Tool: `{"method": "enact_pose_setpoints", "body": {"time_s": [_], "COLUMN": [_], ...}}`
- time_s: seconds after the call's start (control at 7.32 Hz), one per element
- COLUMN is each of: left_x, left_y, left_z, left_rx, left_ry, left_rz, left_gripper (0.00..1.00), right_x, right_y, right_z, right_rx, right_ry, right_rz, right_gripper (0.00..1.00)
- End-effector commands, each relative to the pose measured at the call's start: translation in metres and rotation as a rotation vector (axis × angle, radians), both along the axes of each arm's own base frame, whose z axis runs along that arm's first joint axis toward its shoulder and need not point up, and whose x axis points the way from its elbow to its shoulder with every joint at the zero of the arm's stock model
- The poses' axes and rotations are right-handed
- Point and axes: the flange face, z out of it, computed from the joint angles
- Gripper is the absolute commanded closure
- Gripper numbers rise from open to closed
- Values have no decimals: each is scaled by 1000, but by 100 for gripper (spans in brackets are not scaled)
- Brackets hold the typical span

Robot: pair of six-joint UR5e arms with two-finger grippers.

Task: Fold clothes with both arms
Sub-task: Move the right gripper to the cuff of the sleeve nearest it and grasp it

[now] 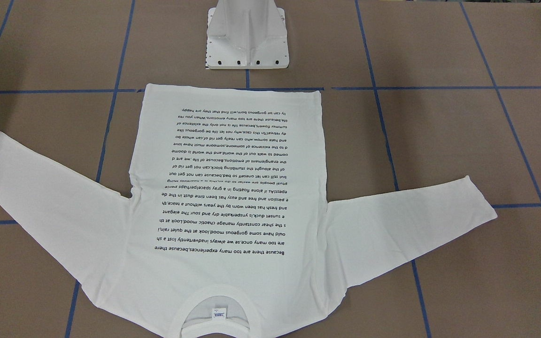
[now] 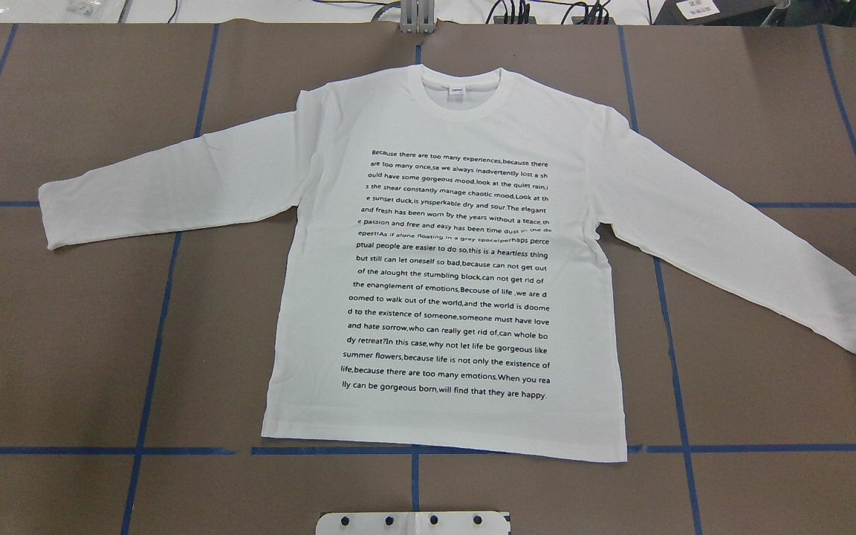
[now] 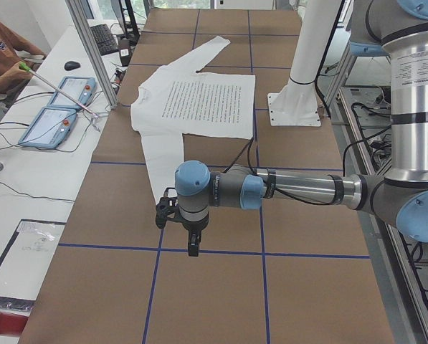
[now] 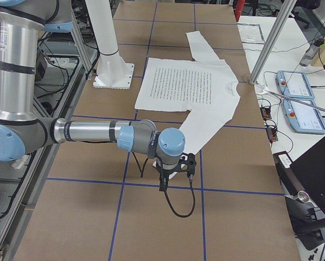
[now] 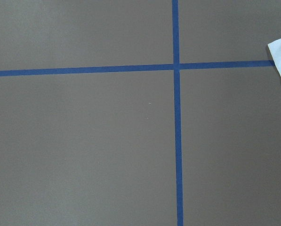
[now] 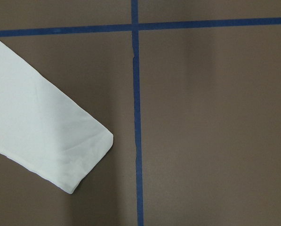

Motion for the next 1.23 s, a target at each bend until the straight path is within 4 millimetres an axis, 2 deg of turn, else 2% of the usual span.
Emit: {"method": "enact_pose_setpoints", "body": {"time_s": [0.0,0.14,0.27,0.41,0.55,0.68,0.82,0.96,1.09], "left_x": [0,1,2,2,2,7,8,8,8], "left_y": [0,-2,-12,-26,-44,-65,-67,-66,-71], "left_z": [0,-3,-14,-28,-53,-72,-66,-65,-70], "left_rx": [3,11,39,97,181,257,290,334,379], "left_ry": [1,3,11,12,16,14,19,18,16], "left_rz": [0,2,1,2,-2,2,9,8,14], "left_gripper": [0,0,0,0,0,0,0,0,0], "right_x": [-1,-2,-4,-4,-5,-9,-25,-44,-85], "right_y": [-2,-3,-11,-18,-24,-32,-41,-46,-51], "right_z": [-3,-3,-11,-7,-3,-9,9,10,5], "right_rx": [-3,-2,45,137,214,276,264,248,220], "right_ry": [-4,-5,-16,-13,-12,-8,-13,-20,-18], "right_rz": [6,4,2,0,-1,-12,-47,-30,-16], "right_gripper": [0,0,0,0,0,0,0,0,0]}}
